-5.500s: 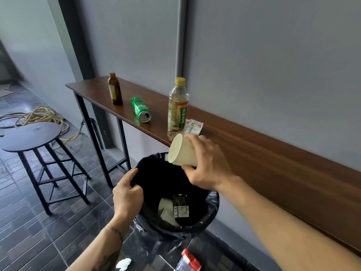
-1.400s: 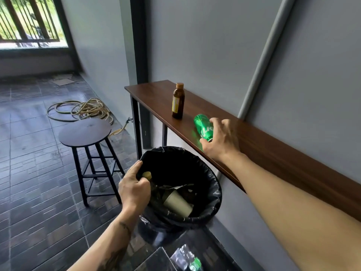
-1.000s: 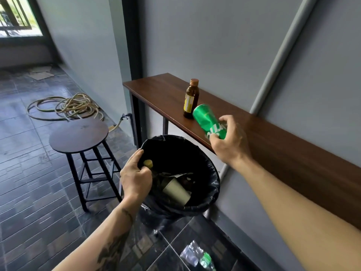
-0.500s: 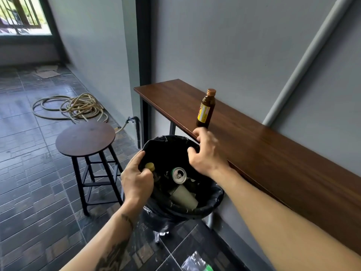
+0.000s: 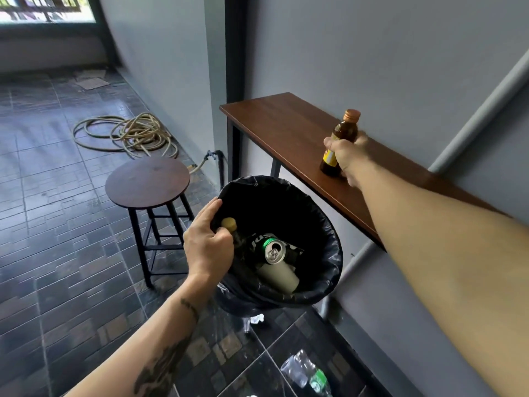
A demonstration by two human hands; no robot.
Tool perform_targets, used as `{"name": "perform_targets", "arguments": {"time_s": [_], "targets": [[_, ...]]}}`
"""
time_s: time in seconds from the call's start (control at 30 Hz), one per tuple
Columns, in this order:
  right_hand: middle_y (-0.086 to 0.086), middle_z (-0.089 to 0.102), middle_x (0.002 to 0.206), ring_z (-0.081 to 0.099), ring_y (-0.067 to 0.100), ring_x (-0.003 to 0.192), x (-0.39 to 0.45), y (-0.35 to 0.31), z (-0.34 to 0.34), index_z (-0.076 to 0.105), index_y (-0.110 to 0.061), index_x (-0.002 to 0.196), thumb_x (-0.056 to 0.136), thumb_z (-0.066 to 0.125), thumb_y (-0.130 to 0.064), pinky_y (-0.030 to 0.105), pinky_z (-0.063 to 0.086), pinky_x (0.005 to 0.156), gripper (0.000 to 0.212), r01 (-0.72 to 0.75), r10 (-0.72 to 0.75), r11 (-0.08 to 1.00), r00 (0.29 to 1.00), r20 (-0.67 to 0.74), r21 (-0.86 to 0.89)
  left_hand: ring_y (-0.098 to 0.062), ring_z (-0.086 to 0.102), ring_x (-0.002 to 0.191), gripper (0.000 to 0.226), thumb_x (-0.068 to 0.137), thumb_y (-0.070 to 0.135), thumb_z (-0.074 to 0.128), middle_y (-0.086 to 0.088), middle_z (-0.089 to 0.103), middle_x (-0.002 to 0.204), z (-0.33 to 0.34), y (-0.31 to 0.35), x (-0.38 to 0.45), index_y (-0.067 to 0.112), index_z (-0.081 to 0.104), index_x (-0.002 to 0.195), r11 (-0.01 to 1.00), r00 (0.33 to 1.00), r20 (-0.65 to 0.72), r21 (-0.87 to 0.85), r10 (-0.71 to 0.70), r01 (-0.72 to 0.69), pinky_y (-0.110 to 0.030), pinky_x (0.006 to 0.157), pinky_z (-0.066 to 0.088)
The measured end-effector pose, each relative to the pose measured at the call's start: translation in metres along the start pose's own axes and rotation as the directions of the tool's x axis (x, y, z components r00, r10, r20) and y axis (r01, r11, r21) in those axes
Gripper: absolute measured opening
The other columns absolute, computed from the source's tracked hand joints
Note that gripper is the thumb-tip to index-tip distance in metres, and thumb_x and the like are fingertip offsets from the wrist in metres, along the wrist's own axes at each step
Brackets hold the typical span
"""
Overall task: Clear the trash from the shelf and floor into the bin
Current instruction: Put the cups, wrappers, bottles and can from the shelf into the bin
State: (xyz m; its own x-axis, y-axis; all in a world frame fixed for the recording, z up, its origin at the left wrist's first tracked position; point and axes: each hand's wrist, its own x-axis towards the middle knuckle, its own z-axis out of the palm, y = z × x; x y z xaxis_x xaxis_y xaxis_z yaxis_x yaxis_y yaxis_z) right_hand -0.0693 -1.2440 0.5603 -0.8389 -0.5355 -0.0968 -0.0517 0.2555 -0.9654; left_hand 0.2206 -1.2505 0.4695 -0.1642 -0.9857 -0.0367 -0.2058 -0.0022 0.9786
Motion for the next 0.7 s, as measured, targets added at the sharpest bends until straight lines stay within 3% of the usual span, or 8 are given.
{"name": "perform_targets", "arguments": {"time_s": [0.07, 0.13, 0.2, 0.27, 0.37, 0.43, 0.57, 0.7], "targets": [[-0.007, 0.059, 0.098, 0.059, 0.019, 0.097, -0.004, 0.002, 0.006, 0.049, -0.033, 0.096, 0.077, 0.072, -0.033, 0.045, 0.048, 0.097, 0.030, 0.074, -0.077, 0.997, 0.992, -0.101, -0.030, -0.020, 0.069, 0.105, 0.068, 0.071, 0.009, 0.043, 0.003, 0.073, 0.115, -0.005, -0.002, 0.001, 0.033, 0.061, 0.131, 1.000, 1.000, 0.001, -0.007, -0.006, 0.006, -0.051, 0.093, 0.054], [-0.009, 0.063, 0.089, 0.063, 0.013, 0.085, -0.017, 0.001, 0.012, 0.052, -0.032, 0.090, 0.075, 0.072, -0.036, 0.039, 0.053, 0.089, 0.025, 0.209, -0.220, 0.974, 0.964, -0.152, -0.087, -0.022, 0.069, 0.105, 0.067, 0.071, 0.008, 0.044, 0.003, 0.074, 0.114, -0.009, -0.003, 0.002, 0.034, 0.061, 0.131, 1.000, 1.000, 0.003, -0.001, -0.005, 0.005, -0.051, 0.093, 0.055], [0.002, 0.069, 0.086, 0.065, 0.016, 0.074, -0.039, 0.002, 0.020, 0.058, -0.025, 0.092, 0.073, 0.072, -0.029, 0.036, 0.056, 0.076, 0.024, 0.346, -0.346, 0.938, 0.937, -0.050, -0.016, -0.020, 0.070, 0.100, 0.067, 0.071, 0.007, 0.044, 0.003, 0.074, 0.113, -0.013, -0.004, 0.002, 0.034, 0.061, 0.131, 1.000, 1.000, 0.005, 0.002, -0.005, 0.005, -0.049, 0.091, 0.056], [0.010, 0.065, 0.084, 0.063, 0.017, 0.068, -0.064, 0.011, 0.030, 0.057, -0.020, 0.092, 0.074, 0.071, -0.015, 0.032, 0.054, 0.065, 0.024, 0.398, -0.412, 0.911, 0.890, 0.194, 0.108, -0.011, 0.071, 0.091, 0.067, 0.072, 0.006, 0.044, 0.003, 0.074, 0.111, -0.017, -0.005, 0.001, 0.034, 0.061, 0.130, 1.000, 1.000, 0.005, -0.002, -0.003, 0.003, -0.046, 0.087, 0.058], [-0.001, 0.067, 0.097, 0.064, 0.015, 0.084, -0.094, 0.040, 0.035, 0.058, -0.029, 0.104, 0.073, 0.075, -0.033, 0.030, 0.051, 0.075, 0.036, 0.470, -0.239, 0.797, 0.822, 0.517, -0.379, -0.006, 0.070, 0.085, 0.068, 0.071, 0.007, 0.045, 0.004, 0.075, 0.109, -0.023, -0.004, -0.004, 0.035, 0.061, 0.130, 1.000, 1.000, 0.003, 0.005, 0.008, -0.008, -0.045, 0.085, 0.059], [0.002, 0.064, 0.110, 0.060, 0.023, 0.099, -0.104, 0.070, 0.034, 0.054, -0.031, 0.116, 0.075, 0.072, -0.039, 0.036, 0.048, 0.087, 0.046, 0.431, -0.019, 0.662, 0.828, 0.561, -0.614, -0.013, 0.071, 0.094, 0.069, 0.070, 0.009, 0.044, 0.003, 0.075, 0.110, -0.026, -0.004, -0.008, 0.035, 0.061, 0.131, 1.000, 1.000, 0.002, 0.015, 0.020, -0.020, -0.047, 0.089, 0.057], [0.010, 0.059, 0.125, 0.056, 0.031, 0.110, -0.116, 0.109, 0.029, 0.048, -0.027, 0.127, 0.080, 0.071, -0.040, 0.040, 0.046, 0.093, 0.053, 0.290, 0.137, 0.631, 0.872, 0.471, -0.720, -0.021, 0.071, 0.090, 0.069, 0.069, 0.009, 0.044, 0.003, 0.075, 0.109, -0.034, -0.005, -0.016, 0.036, 0.061, 0.130, 0.999, 0.999, -0.019, 0.016, 0.043, -0.042, -0.052, 0.088, 0.056], [0.007, 0.050, 0.139, 0.048, 0.029, 0.127, -0.123, 0.113, 0.021, 0.044, -0.024, 0.139, 0.084, 0.069, -0.036, 0.040, 0.042, 0.100, 0.062, 0.380, -0.031, 0.622, 0.886, 0.463, -0.685, -0.022, 0.069, 0.102, 0.069, 0.069, 0.010, 0.043, 0.002, 0.073, 0.115, -0.041, -0.003, -0.031, 0.034, 0.061, 0.131, 0.998, 0.998, -0.017, 0.024, 0.062, -0.061, -0.051, 0.092, 0.055]]}}
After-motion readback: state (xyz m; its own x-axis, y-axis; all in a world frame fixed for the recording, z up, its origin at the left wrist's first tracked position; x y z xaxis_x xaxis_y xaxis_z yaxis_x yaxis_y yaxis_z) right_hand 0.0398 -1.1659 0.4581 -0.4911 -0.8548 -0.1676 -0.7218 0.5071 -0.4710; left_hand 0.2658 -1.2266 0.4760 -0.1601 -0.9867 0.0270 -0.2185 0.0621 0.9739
